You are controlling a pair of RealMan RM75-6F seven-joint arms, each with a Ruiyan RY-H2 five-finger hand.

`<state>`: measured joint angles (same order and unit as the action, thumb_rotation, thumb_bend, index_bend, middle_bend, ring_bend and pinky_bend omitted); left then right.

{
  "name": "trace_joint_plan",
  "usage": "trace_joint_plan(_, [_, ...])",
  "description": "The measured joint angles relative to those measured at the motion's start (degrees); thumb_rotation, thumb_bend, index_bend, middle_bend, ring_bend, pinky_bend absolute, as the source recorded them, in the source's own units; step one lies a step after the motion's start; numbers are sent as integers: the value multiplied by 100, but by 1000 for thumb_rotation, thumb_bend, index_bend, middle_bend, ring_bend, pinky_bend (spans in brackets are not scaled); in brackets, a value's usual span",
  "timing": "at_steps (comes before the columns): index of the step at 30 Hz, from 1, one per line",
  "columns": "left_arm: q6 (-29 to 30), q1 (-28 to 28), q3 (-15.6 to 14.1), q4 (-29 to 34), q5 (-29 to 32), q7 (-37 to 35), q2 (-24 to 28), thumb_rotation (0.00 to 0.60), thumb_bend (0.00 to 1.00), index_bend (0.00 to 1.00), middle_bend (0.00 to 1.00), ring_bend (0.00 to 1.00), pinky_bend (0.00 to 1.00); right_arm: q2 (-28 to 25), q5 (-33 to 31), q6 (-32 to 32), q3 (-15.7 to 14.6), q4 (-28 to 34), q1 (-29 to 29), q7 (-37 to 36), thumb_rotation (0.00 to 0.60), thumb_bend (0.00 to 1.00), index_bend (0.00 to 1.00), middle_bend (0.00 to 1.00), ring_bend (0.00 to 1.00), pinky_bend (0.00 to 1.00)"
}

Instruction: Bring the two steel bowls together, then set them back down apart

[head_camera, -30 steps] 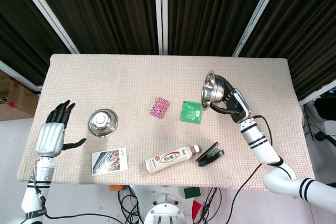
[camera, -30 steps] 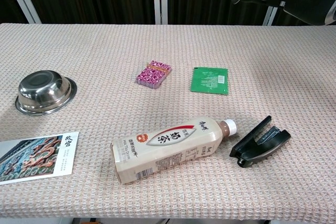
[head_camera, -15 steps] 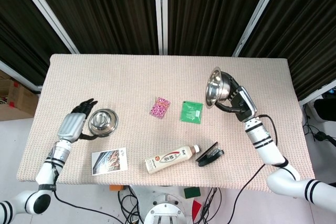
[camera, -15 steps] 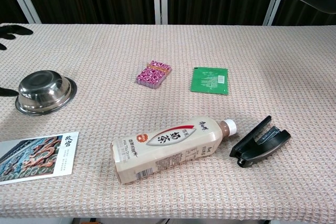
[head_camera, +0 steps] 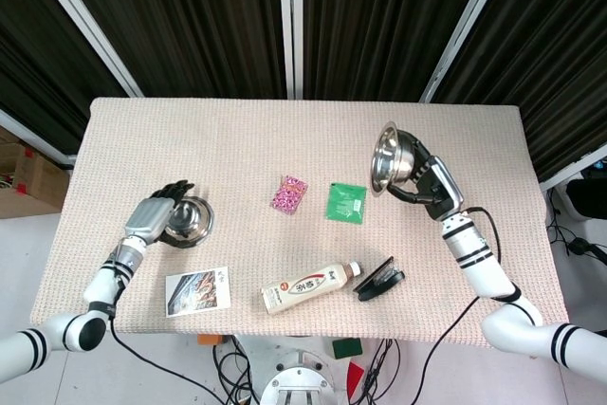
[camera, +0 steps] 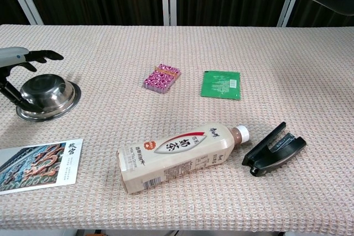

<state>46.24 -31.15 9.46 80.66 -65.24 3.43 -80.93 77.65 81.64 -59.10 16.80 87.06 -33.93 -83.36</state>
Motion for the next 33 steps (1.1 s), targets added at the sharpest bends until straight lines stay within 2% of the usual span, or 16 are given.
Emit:
trace_joint_plan(3, [-67, -55, -14, -74, 48, -8, -36, 600, 0, 54, 53, 39, 152, 22, -13, 11, -14, -12, -12, 2, 600, 393, 644, 481, 424, 395])
trace_joint_plan(7, [-191, -171, -51, -184, 108, 44, -80, 600, 7, 94, 117, 86, 190, 29, -38, 12, -24, -32, -12, 7, 600, 393, 649, 481, 423, 395])
trace_joint_plan(11, [-403, -265, -90, -187, 231, 60, -38, 600, 35, 205, 201, 136, 248, 6, -64, -3, -18, -41, 1, 7, 600, 393, 653, 481, 424, 395])
trace_joint_plan(14, [-518, -337, -130, -183, 360, 96, 11, 600, 52, 252, 243, 179, 284, 4, -69, -21, -25, -52, 16, -5, 600, 393, 656, 481, 423, 395])
trace_joint_plan(18, [-432, -348, -143, -164, 402, 117, 12, 600, 97, 323, 349, 258, 349, 27, -78, -39, -47, -80, 38, -33, 600, 393, 659, 481, 423, 395])
trace_joint_plan(22, [-65, -283, -106, -127, 306, 79, -7, 600, 113, 389, 421, 329, 416, 44, -95, -58, -55, -97, 58, -48, 600, 393, 659, 482, 425, 397])
trace_joint_plan(27, [764, -91, 97, 9, 23, -355, -10, 600, 114, 412, 457, 390, 504, 92, -74, -46, -100, -115, 61, -39, 600, 393, 660, 484, 429, 400])
trace_joint_plan(31, [1345, 84, 367, 205, -235, -1355, -26, 600, 113, 426, 471, 425, 570, 212, -58, 29, -160, -172, 24, -13, 600, 393, 661, 484, 429, 401])
trace_joint_plan(33, [1576, 175, 527, 364, -360, -2139, -44, 600, 114, 443, 487, 435, 580, 319, -50, 84, -199, -215, -9, -6, 600, 393, 661, 484, 429, 401])
